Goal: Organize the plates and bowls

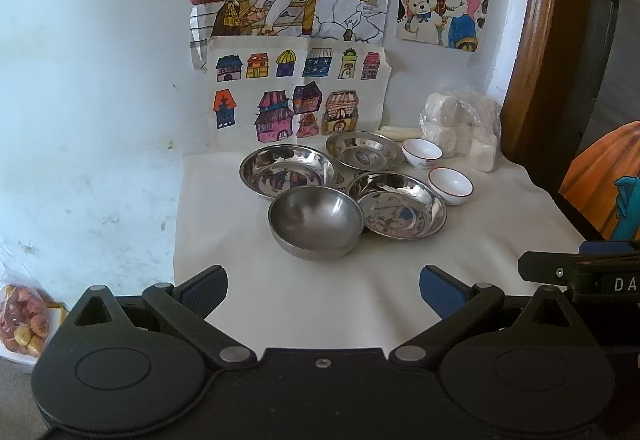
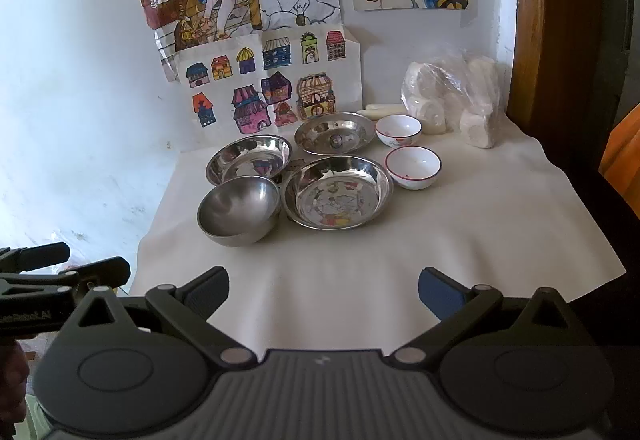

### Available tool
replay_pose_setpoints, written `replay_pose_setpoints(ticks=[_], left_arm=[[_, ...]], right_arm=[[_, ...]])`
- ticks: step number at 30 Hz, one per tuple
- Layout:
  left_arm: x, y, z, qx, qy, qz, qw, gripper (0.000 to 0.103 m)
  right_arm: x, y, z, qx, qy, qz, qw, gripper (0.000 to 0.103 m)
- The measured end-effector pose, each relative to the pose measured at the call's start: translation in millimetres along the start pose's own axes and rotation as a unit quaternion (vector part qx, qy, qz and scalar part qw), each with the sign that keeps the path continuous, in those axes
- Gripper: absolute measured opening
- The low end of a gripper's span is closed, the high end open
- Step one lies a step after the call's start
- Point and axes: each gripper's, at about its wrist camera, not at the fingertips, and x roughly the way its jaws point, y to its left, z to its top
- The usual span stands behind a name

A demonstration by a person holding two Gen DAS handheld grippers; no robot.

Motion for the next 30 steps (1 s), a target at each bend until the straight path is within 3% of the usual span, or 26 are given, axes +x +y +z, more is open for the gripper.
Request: replay_pose_setpoints(ticks=[30], left_arm=[[10.7, 5.6, -2.9, -0.004, 0.008, 0.003, 1.0000, 0.102]], right_arm=[[5.3, -2.2, 1.7, 0.001, 0.008, -0.002, 1.000, 0.103]])
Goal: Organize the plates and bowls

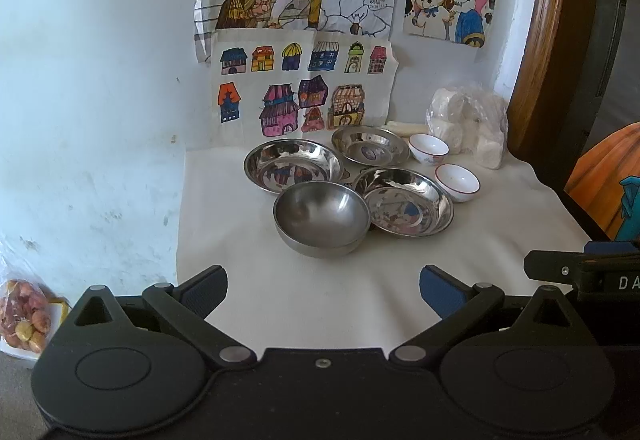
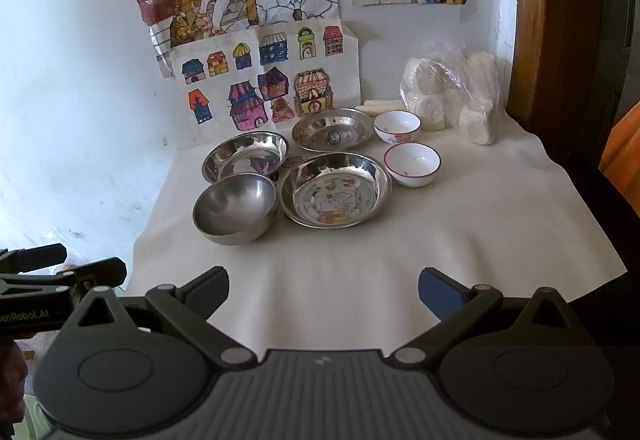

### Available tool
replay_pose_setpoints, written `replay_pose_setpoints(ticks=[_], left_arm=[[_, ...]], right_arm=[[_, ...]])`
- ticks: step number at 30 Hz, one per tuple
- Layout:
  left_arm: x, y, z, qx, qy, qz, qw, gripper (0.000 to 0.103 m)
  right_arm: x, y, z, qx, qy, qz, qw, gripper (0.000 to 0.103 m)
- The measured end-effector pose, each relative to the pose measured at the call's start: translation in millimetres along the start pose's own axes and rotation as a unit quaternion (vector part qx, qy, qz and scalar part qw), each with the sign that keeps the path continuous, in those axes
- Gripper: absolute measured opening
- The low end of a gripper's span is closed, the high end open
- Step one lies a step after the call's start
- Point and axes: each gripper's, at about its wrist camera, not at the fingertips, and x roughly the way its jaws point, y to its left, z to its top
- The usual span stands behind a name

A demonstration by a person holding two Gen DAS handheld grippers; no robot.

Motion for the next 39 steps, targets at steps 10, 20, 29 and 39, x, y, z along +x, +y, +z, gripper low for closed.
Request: replay_pose_setpoints(ticks=[10, 20, 29, 39], left_arm=[[2.0, -0.9, -1.3, 0.000, 0.002, 0.000, 1.0000, 0.102], [3.5, 0.0, -0.8, -0.001, 0.003, 0.000, 1.0000, 0.102], [11.2, -0.6, 1.4, -0.004, 0.011, 0.003, 0.9999, 0.102], [20.3, -8.6, 7.2, -0.003, 0.026, 0.008, 0.9996, 0.102]], right_arm=[[3.0, -1.1, 2.7, 0.001, 0.003, -0.002, 1.000, 0.103], [5.3, -1.7, 3.5, 0.000, 0.003, -0.002, 1.000, 0.103], [13.4, 0.3, 6.3, -0.006, 0.008, 0.000, 1.000, 0.103], [22.6, -8.5, 11.0, -0.003, 0.017, 0.005, 1.000, 0.103]])
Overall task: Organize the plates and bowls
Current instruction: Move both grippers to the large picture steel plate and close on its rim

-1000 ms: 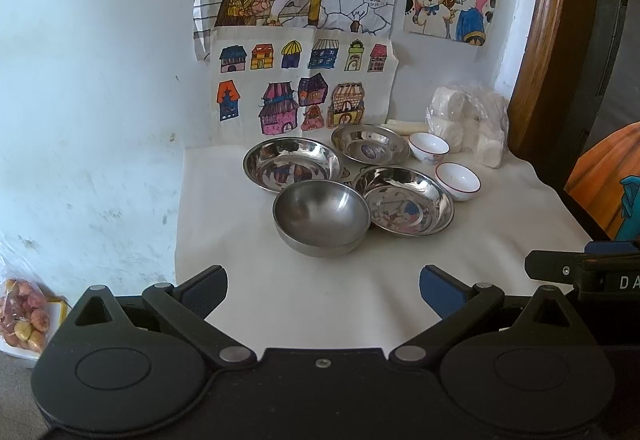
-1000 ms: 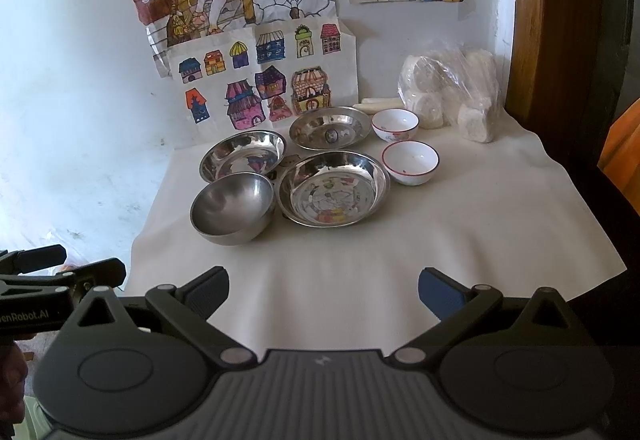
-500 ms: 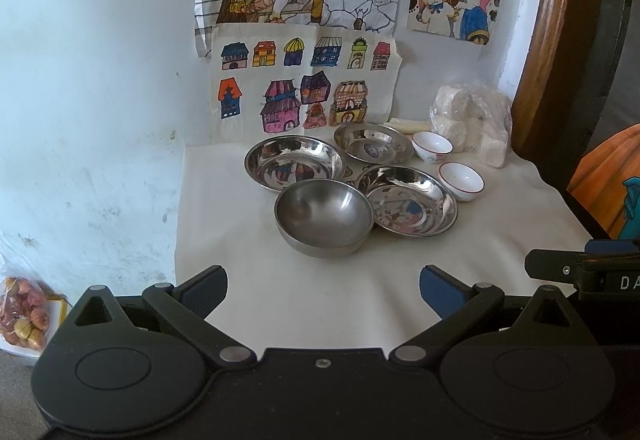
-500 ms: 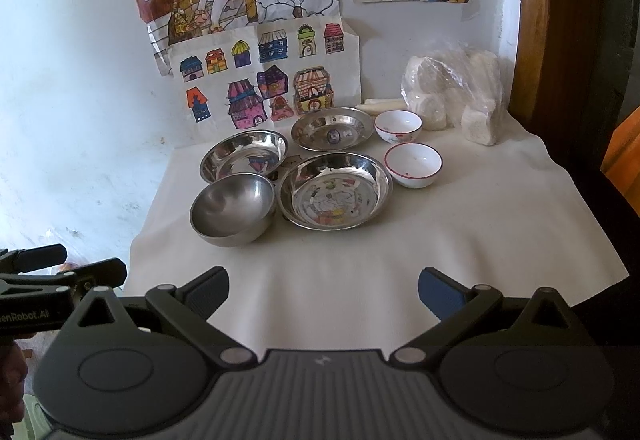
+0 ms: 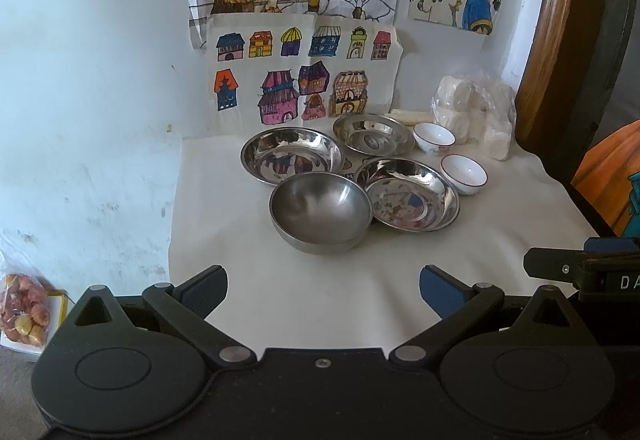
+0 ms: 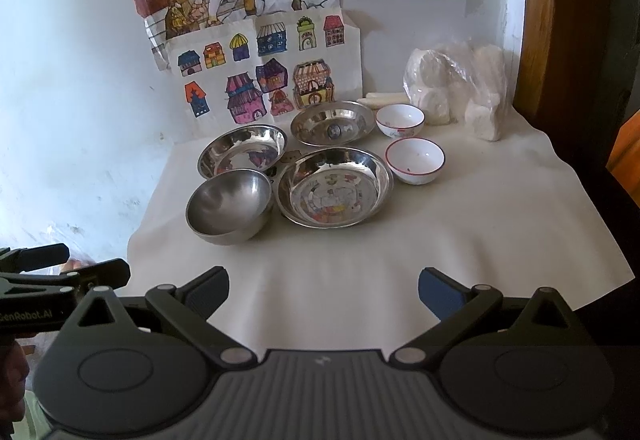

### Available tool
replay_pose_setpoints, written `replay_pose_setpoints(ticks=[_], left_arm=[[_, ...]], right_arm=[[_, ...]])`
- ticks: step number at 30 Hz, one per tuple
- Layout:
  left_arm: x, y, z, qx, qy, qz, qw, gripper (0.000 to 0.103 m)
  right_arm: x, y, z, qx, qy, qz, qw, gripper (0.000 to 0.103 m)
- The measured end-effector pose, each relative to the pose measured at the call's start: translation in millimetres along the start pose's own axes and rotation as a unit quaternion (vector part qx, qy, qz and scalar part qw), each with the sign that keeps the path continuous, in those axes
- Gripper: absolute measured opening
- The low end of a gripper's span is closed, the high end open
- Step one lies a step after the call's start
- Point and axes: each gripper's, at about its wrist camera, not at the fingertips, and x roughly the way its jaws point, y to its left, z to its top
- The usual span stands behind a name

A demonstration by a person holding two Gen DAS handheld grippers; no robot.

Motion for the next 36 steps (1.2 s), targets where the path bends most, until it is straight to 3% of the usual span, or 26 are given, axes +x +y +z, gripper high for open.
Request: replay_pose_setpoints(ticks=[6, 13, 23, 29, 36], left_arm=[[13.8, -5.4, 6.9, -0.008, 0.017, 0.007, 0.9998, 0.102], [51.7, -13.2, 15.7, -0.057, 0.074, 0.016, 0.9955, 0.102], [85.1, -22.5, 25.5, -0.176, 0.129, 0.089, 0.9718, 0.102], [94.0, -16.8, 31.7, -0.189, 0.150, 0.114, 0.9636, 0.102], [120.3, 11.1, 54.0, -0.169, 0.162, 0.120, 0.9646, 0.102]], right_arm=[[11.6, -12.1, 7.1, -0.002, 0.010, 0.009, 1.000, 0.103], [39.9, -35.2, 26.2, -0.018, 0.032, 0.032, 0.999, 0.103], [78.6, -76.5, 61.3, -0.059, 0.071, 0.073, 0.993, 0.103], [98.8, -86.1, 64.3, -0.050, 0.098, 0.090, 0.990, 0.103], [125.6, -72.7, 76.1, -0.045, 0.102, 0.092, 0.990, 0.103]])
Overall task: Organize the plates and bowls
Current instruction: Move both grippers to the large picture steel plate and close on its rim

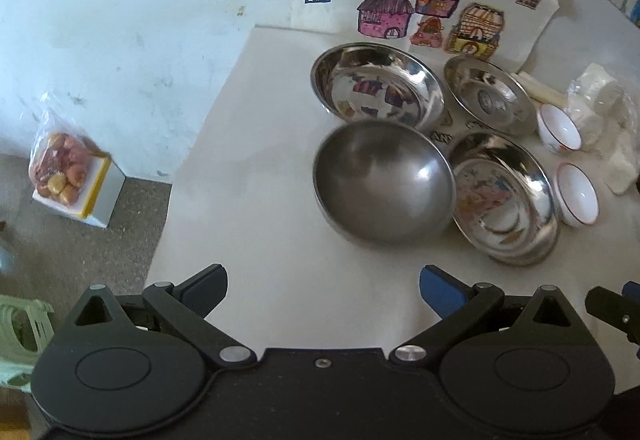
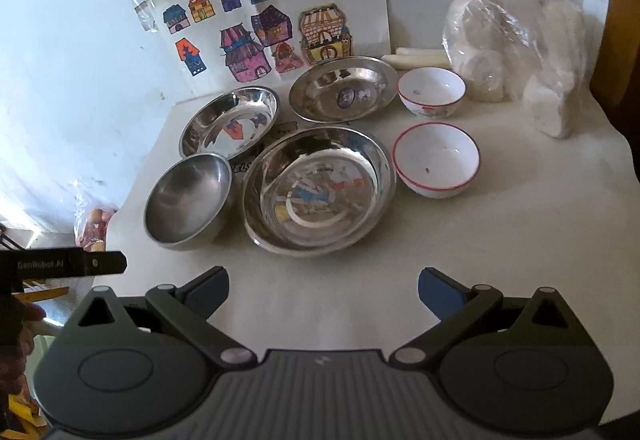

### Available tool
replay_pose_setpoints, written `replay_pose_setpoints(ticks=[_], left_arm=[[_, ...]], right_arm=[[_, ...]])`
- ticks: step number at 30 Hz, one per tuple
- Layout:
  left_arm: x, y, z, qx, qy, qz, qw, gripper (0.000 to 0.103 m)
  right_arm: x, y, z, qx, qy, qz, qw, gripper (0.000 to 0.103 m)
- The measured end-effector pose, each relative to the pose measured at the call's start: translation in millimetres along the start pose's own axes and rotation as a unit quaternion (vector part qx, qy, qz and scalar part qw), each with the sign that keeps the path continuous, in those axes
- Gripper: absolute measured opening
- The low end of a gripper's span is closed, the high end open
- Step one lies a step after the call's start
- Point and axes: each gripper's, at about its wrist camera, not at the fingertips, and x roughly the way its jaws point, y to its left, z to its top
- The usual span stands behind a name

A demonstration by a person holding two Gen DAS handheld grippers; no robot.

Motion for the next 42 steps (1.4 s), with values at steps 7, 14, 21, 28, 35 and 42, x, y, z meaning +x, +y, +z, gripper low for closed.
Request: replay_pose_setpoints(ticks=[7, 14, 21, 28, 35, 42], left_arm=[[34.8, 24.1, 72.0, 0.027, -0.007, -0.005, 0.9996, 0.102], [87.4, 32.8, 139.7, 0.073, -0.016, -0.004, 0.9972, 0.102], [137.8, 27.8, 178.4, 0.097, 0.005, -0.018, 0.9951, 0.101], [162.7, 24.0, 196.1, 0.092, 0.025, -0.028, 0.9951, 0.094], [173.6, 23.7, 198.9, 0.074, 0.044, -0.035, 0.9956, 0.082], [178.8, 24.3, 200.3, 0.055, 0.058, -0.059, 0.9950, 0.044]], right_arm=[[31.4, 16.3, 34.7, 0.019, -0.019, -0.013, 1.000, 0.103], [73.3, 39.6, 72.4, 0.027, -0.029, -0.014, 0.999, 0.103], [118.4, 59.3, 104.3, 0.018, -0.024, -0.006, 1.000, 0.103], [154.3, 61.4, 128.8, 0.026, -0.009, 0.011, 1.000, 0.097], [183.4, 59.4, 140.3, 0.041, 0.012, 0.033, 0.999, 0.081], [204.2, 60.8, 144.6, 0.049, 0.036, 0.036, 0.998, 0.057]])
